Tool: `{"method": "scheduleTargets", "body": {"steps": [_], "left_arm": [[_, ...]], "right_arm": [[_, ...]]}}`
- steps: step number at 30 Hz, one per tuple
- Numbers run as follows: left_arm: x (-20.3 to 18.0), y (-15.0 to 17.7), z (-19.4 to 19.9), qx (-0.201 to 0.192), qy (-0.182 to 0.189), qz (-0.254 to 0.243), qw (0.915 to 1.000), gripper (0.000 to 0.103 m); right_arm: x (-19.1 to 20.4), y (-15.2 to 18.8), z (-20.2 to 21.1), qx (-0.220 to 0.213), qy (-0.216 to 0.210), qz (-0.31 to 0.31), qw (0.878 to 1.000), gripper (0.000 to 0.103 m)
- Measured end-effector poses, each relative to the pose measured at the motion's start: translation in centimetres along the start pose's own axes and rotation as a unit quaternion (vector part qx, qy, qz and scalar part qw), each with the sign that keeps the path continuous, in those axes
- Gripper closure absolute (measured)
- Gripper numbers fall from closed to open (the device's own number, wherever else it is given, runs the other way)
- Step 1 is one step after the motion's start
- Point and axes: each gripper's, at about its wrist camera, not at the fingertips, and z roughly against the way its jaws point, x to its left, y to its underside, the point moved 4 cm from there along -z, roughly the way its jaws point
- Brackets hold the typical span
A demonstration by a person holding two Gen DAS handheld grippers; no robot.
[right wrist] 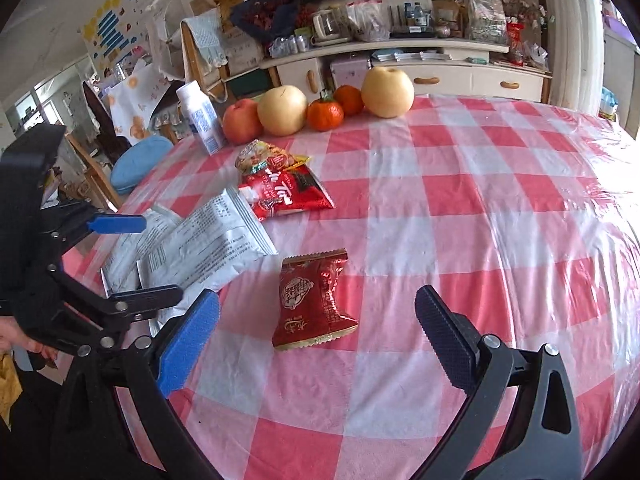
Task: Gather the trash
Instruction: 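Close the left tool on the large white bag while the right tool grasps the red packet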
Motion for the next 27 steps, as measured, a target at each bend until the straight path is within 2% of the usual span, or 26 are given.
{"method": "scheduleTargets", "body": {"steps": [5, 8, 10, 17, 18, 24, 27], "left_arm": [[-0.3, -0.5, -1.7, 0.02, -0.006, -0.009, 0.9997, 0.008], [-0.3, -0.7, -2.5, 0.029, -0.01, -0.012, 0.9994, 0.008], [-0.3, -0.7, -3.0, 0.034, -0.009, -0.012, 0.9993, 0.008], [-0.5, -0.8, -4.0, 0.043, -0.007, -0.009, 0.999, 0.008], [-0.5, -0.9, -4.0, 0.04, -0.008, -0.008, 0.9991, 0.011], [-0.6, -1.1, -3.9, 0.033, -0.012, -0.001, 0.9994, 0.016], [-0.4, -1.0, -3.9, 0.036, 0.001, 0.016, 0.9992, 0.019]], "right_arm": [[-0.3, 0.0, -0.9, 0.013, -0.006, -0.003, 1.0, 0.006], [-0.3, 0.0, -1.4, 0.019, -0.011, -0.003, 1.0, 0.011], [-0.1, 0.0, -1.7, 0.023, -0.013, 0.002, 1.0, 0.018], [0.6, 0.1, -2.6, 0.035, -0.005, 0.025, 0.999, 0.024], [0.7, 0.1, -2.8, 0.037, 0.0, 0.029, 0.999, 0.025], [0.9, 0.2, -3.3, 0.038, 0.02, 0.05, 0.998, 0.026], [1.0, 0.3, -3.6, 0.04, 0.025, 0.058, 0.997, 0.026]]}}
